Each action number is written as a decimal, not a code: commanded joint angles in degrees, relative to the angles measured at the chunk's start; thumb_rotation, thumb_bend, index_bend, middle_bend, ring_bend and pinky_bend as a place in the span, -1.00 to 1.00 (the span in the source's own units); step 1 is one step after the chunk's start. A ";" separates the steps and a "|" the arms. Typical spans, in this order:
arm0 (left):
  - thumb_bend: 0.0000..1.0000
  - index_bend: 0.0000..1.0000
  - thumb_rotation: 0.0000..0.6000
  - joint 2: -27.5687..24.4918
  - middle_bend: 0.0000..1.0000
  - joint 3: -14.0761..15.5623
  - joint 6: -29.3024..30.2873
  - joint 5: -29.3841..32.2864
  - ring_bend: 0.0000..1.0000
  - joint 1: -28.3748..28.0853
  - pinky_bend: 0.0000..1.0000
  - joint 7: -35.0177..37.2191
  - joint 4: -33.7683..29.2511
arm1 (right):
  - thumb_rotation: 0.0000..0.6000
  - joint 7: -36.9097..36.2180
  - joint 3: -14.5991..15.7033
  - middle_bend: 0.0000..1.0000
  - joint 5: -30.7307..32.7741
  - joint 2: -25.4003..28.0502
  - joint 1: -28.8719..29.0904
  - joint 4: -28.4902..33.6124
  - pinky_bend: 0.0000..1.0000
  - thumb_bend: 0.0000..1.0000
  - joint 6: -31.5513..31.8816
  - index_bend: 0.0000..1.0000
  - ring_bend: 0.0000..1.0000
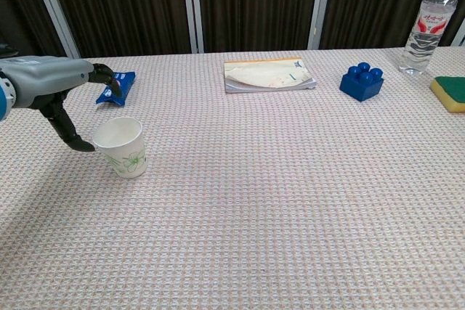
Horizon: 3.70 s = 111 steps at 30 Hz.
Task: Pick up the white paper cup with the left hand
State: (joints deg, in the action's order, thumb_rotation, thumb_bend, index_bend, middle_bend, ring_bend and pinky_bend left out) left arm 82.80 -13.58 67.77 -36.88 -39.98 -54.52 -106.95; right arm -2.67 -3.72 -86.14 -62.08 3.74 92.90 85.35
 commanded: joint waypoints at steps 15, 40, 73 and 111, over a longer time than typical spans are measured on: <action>-0.81 -0.25 1.00 7.20 -1.00 1.40 0.34 4.13 -1.00 -5.70 -1.00 0.52 8.26 | 1.00 -1.16 -0.07 -1.00 0.21 0.40 0.14 -0.14 -1.00 -1.00 -0.52 -1.00 -1.00; -0.79 -0.12 1.00 7.61 -1.00 5.65 -2.67 -8.48 -1.00 -0.51 -1.00 20.06 13.50 | 1.00 -1.62 -0.06 -1.00 0.29 0.49 0.17 -0.08 -1.00 -1.00 -0.73 -1.00 -1.00; -0.79 -0.45 1.00 12.23 -1.00 7.17 5.66 -0.32 -1.00 -6.12 -1.00 -1.79 16.81 | 1.00 -1.41 0.17 -1.00 -0.32 0.37 0.23 0.06 -1.00 -1.00 -0.64 -1.00 -1.00; -0.79 -0.06 1.00 18.93 -1.00 0.63 0.43 -25.54 -1.00 2.60 -1.00 52.16 24.35 | 1.00 -1.39 0.23 -1.00 -0.27 0.35 0.45 0.02 -1.00 -1.00 -1.05 -1.00 -1.00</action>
State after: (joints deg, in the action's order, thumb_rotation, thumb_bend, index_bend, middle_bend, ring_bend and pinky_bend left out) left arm 100.48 -11.82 70.94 -58.72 -38.94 -9.03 -85.45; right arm -4.06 -3.50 -86.41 -61.74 4.20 92.92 84.30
